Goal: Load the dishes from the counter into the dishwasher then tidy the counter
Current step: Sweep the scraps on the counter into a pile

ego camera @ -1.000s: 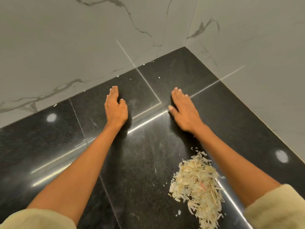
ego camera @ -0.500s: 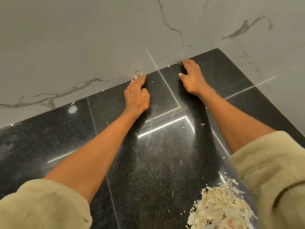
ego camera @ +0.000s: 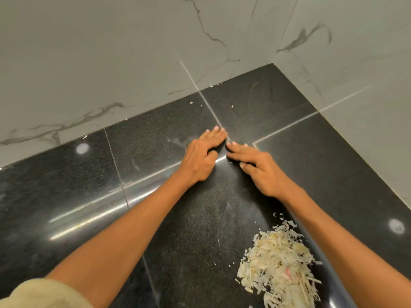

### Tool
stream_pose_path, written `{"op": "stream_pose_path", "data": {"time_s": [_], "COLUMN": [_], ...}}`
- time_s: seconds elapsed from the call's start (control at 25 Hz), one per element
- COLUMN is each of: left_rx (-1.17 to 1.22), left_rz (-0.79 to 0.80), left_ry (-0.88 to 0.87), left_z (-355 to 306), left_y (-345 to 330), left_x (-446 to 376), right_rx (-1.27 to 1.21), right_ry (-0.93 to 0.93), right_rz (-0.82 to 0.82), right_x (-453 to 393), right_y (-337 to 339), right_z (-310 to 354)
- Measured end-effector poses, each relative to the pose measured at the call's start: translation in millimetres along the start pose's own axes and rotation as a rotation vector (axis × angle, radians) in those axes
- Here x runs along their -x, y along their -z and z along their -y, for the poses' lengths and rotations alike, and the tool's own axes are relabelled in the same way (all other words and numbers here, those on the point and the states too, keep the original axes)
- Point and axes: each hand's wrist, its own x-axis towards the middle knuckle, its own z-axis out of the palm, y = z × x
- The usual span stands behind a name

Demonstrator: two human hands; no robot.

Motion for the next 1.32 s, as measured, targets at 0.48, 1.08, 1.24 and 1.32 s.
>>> {"op": "stream_pose_path", "data": {"time_s": [0.48, 1.08, 1.24, 1.32], "left_rx": [-0.008, 0.014, 0.017, 0.037], "left_rz": [-0.102, 0.014, 0.046, 0.030], "left_ry": [0.121, 0.098, 0.080, 0.060], "left_z": [-20, -58, -70, -79], "left_y": [-17, -59, -70, -72], "left_x": [18, 89, 111, 124], "right_rx": [0.450, 0.024, 0.027, 0.039], "right_ry": [-0.099, -0.252, -0.143, -0.107], "right_rz": [-0.077, -0.277, -0.134, -0.063], "right_x": [-107, 87, 111, 137], "right_y": [11, 25, -15, -24], "right_z": [-14, -13, 4, 17]}}
